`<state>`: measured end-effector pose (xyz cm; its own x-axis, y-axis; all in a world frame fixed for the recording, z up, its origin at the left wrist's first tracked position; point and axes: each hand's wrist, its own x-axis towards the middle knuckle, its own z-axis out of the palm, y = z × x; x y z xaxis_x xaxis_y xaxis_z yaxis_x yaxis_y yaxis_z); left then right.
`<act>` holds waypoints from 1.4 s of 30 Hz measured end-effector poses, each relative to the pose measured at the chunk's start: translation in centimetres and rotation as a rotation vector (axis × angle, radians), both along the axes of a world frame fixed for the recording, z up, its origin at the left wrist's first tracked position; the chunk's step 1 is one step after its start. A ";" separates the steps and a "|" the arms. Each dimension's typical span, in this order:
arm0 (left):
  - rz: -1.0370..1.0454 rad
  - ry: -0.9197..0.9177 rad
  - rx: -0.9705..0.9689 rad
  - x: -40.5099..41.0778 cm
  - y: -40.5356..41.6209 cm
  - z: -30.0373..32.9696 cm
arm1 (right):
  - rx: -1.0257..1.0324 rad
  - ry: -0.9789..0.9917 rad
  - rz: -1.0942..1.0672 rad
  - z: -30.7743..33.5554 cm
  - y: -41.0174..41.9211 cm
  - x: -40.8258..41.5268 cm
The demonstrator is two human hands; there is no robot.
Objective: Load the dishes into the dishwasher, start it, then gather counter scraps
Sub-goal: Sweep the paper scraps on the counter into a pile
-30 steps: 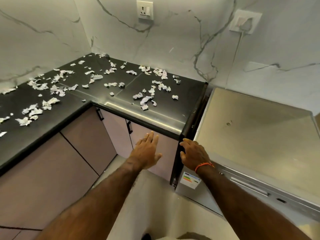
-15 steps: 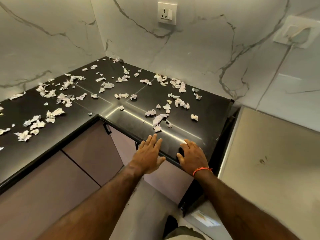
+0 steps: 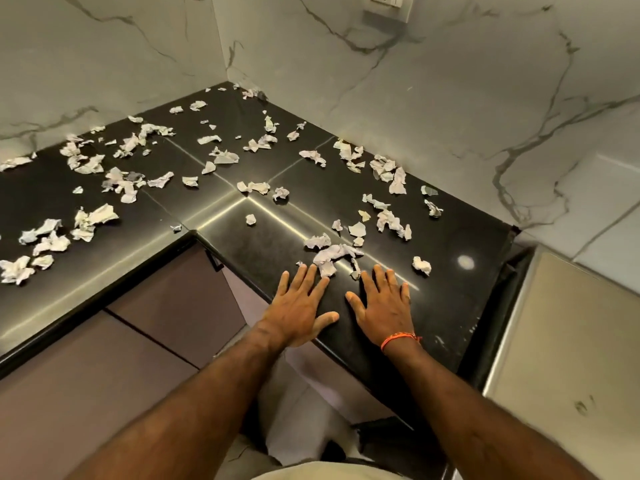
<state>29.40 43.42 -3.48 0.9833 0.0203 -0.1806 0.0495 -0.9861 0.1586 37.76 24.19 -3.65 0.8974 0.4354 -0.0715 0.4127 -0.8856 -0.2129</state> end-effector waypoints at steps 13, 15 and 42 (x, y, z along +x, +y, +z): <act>-0.309 -0.190 0.019 10.8 7.5 0.0 | 0.057 -0.111 -0.581 -0.2 4.0 8.8; -0.421 -0.196 0.035 12.5 7.0 0.1 | 0.053 -0.066 -0.679 -0.4 4.1 9.3; -0.412 -0.128 0.031 26.8 3.3 0.1 | 0.260 -0.050 -0.821 -0.8 2.6 25.5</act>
<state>56.19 46.72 -3.41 0.9248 -0.3754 -0.0617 -0.3677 -0.9237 0.1078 63.26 26.82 -4.44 0.9348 -0.3551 -0.0114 -0.3220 -0.8334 -0.4491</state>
